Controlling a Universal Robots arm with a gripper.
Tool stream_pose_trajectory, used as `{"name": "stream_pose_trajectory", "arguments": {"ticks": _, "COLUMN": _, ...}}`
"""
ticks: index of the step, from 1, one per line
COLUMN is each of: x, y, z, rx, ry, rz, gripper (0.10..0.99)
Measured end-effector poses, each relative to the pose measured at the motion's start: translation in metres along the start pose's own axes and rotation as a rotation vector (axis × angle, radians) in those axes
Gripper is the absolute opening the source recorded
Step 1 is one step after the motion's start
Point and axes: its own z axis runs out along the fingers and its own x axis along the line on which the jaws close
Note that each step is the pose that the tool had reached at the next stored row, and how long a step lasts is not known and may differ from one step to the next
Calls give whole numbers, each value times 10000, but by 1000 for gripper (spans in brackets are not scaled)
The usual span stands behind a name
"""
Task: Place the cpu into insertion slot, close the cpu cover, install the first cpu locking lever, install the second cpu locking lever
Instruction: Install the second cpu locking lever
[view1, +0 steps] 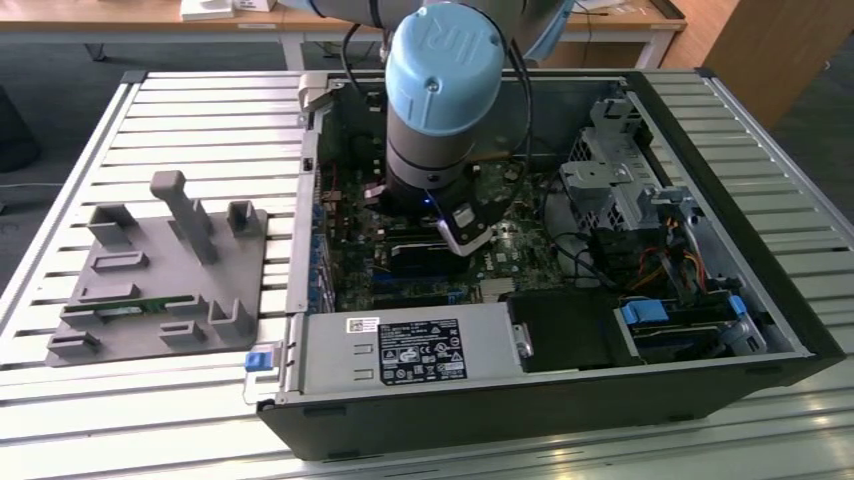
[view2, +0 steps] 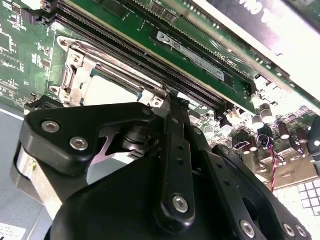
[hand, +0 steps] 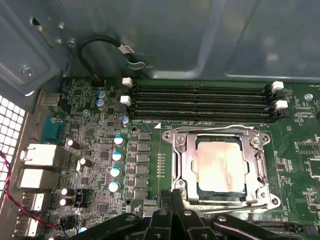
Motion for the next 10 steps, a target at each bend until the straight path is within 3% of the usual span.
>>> {"name": "stream_pose_trajectory", "arguments": {"ticks": 7, "x": 24, "y": -4, "z": 9, "rx": -48, "ry": -3, "rz": -2, "gripper": 106}}
{"name": "stream_pose_trajectory", "arguments": {"ticks": 10, "x": 26, "y": 9, "z": -26, "rx": -49, "ry": -4, "rz": -2, "gripper": 106}}
